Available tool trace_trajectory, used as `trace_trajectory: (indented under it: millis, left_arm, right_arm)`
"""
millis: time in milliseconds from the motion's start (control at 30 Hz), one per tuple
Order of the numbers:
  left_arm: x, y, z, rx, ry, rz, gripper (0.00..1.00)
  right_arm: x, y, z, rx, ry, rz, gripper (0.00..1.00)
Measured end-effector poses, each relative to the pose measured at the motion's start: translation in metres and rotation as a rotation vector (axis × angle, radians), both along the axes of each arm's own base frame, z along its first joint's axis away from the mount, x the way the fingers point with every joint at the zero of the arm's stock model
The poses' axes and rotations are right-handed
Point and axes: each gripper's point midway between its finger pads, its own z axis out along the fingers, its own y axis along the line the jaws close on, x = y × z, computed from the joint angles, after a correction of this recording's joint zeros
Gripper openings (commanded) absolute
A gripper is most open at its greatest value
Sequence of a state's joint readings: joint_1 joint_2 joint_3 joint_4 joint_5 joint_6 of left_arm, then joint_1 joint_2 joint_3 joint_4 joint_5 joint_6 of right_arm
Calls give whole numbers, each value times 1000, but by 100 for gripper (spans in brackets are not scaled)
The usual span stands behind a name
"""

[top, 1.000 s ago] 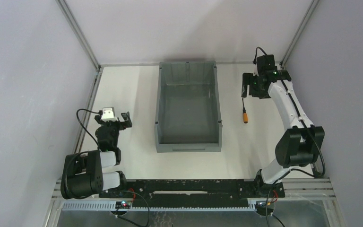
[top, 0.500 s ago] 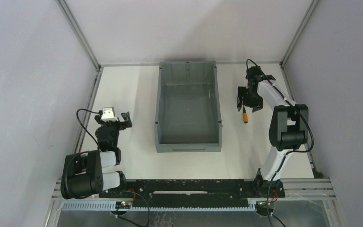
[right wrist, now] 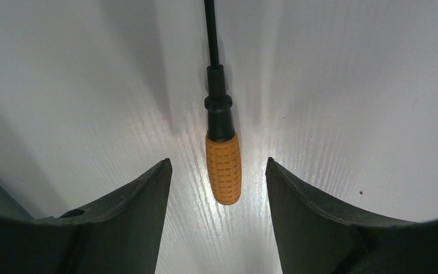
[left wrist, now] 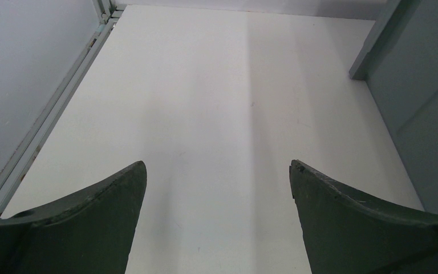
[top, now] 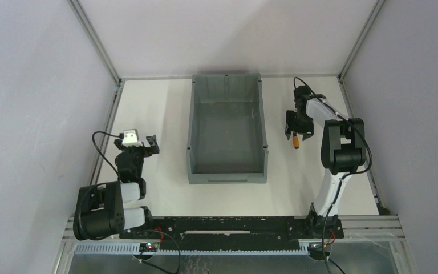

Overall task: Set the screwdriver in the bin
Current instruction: Pick up the screwdriver from the center of the board.

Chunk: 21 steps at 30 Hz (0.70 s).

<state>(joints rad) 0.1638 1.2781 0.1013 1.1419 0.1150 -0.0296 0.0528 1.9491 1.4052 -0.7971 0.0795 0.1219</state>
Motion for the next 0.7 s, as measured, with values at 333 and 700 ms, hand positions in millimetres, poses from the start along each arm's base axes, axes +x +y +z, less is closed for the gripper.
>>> trace_trajectory:
  millis: [333,700]
  left_arm:
    - [0,0,0,0,0,0,100]
    - [0,0,0,0,0,0,100]
  right_arm:
    - [0,-2,-15,-15,28,-11,44]
    - [0,-1,-16,-5,26,-16,20]
